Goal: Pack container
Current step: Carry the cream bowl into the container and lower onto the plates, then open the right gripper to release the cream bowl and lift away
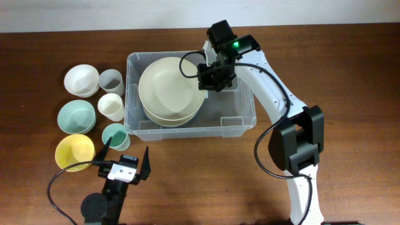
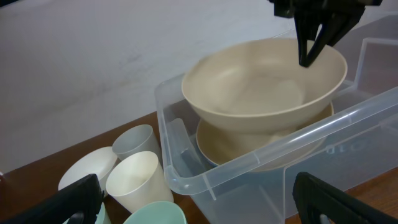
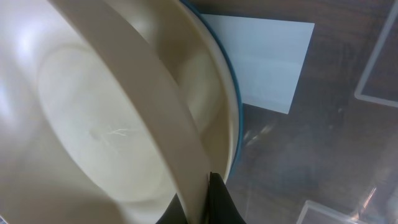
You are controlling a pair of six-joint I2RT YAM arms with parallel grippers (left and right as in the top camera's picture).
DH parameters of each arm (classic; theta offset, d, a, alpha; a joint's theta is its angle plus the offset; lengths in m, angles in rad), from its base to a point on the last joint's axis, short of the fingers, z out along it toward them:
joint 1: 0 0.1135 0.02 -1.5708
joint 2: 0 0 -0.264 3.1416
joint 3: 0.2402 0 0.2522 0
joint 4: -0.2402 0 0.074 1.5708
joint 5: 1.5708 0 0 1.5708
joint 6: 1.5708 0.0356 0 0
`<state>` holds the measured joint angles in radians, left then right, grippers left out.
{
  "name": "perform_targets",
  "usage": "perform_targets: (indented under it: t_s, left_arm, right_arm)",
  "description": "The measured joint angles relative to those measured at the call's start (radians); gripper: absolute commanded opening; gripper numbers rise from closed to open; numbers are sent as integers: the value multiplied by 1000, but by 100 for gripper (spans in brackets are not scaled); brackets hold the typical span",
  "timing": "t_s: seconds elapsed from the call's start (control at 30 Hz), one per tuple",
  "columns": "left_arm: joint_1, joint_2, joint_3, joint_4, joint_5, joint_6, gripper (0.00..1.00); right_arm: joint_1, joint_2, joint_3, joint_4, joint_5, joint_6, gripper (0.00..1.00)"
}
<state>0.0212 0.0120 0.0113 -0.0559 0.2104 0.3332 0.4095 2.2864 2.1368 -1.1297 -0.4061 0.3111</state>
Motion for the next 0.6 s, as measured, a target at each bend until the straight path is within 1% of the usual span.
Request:
perform_targets:
  t_s: [0.6]
  left_arm:
    - [0,0,0,0,0,0,100]
  right_arm:
    - [0,59,0,25,2,3,6]
